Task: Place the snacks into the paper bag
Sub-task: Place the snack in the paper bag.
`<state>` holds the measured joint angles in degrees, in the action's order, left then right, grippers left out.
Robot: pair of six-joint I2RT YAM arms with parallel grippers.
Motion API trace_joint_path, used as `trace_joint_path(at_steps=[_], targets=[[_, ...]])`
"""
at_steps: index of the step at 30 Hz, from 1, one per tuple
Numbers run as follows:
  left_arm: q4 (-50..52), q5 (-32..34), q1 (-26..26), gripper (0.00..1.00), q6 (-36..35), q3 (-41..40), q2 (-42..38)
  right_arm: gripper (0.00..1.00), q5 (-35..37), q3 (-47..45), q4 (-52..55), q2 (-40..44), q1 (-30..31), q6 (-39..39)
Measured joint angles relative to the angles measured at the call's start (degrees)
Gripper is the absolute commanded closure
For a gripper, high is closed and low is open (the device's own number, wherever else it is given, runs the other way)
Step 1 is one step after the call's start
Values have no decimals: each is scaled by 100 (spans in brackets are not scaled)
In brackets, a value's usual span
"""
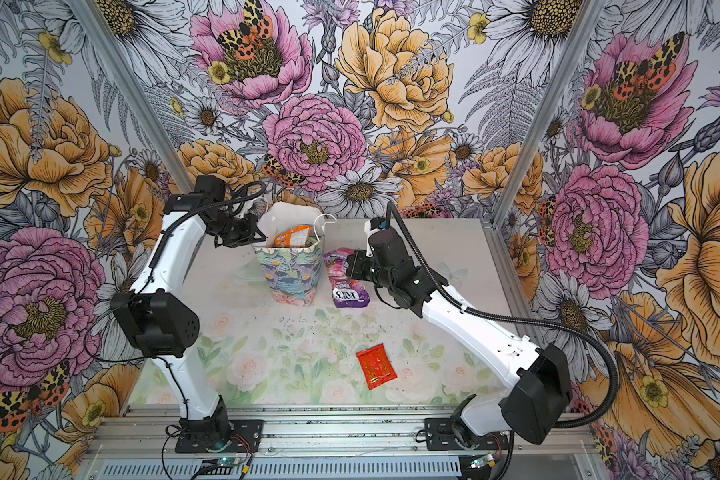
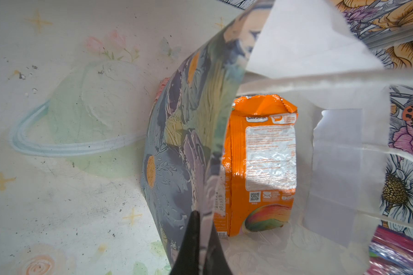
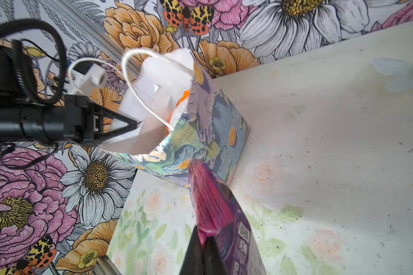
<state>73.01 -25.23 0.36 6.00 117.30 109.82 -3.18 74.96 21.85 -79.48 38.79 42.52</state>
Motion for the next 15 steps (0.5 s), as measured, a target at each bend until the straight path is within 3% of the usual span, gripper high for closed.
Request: trace_joint_path(at_steps=[7, 15], targets=[[0, 0, 0, 100, 2, 0, 0, 100, 44, 876, 216, -63, 269, -420], [0, 0, 0, 100, 0, 0, 0, 100, -55, 2227, 238, -765, 638, -820]])
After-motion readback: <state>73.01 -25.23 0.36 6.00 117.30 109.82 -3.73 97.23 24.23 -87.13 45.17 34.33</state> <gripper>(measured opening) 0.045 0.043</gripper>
